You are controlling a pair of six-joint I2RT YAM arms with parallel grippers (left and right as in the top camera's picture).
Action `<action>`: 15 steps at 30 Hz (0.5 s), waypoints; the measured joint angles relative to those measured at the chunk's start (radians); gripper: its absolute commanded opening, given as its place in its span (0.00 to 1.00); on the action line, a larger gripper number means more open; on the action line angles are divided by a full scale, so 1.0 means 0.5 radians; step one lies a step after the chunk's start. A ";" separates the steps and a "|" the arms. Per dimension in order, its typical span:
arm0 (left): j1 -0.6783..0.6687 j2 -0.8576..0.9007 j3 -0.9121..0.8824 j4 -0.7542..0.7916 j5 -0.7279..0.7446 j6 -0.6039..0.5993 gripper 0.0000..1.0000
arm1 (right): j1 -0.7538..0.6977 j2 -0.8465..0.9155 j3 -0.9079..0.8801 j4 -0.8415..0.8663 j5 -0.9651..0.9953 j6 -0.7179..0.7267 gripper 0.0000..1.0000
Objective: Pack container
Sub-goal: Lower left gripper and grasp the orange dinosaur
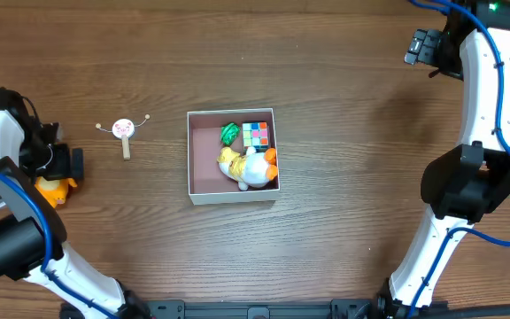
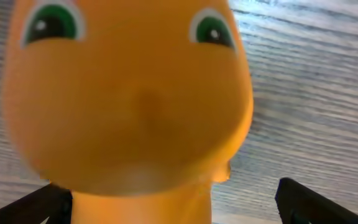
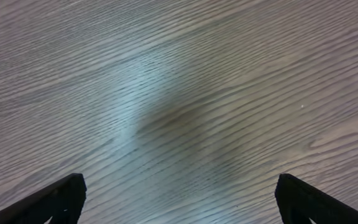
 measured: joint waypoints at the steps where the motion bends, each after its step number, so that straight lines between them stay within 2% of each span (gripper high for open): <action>1: 0.000 0.002 0.000 0.008 0.001 0.000 1.00 | -0.001 0.000 0.000 0.002 0.000 -0.001 1.00; 5: 0.000 0.002 0.000 0.009 0.001 0.000 0.98 | 0.000 0.000 0.000 0.002 0.000 0.000 1.00; 6: 0.000 0.002 0.000 0.008 0.001 0.000 0.84 | -0.001 0.000 0.000 0.002 0.000 -0.001 1.00; 7: 0.000 0.002 0.000 0.008 0.001 0.000 0.82 | -0.001 0.000 0.000 0.002 0.000 0.000 1.00; 9: 0.002 0.002 0.000 0.007 0.003 -0.005 0.65 | 0.000 0.000 0.000 0.002 0.000 -0.001 1.00; 11: 0.008 0.002 0.000 0.004 0.001 -0.002 0.59 | -0.001 0.000 0.000 0.001 0.000 -0.001 1.00; 13: 0.010 0.002 0.000 0.004 0.002 -0.006 0.41 | 0.000 0.000 0.000 0.002 0.000 -0.001 1.00; 15: 0.010 0.002 0.000 0.004 0.002 0.002 0.31 | -0.001 0.000 0.000 0.001 0.000 -0.001 1.00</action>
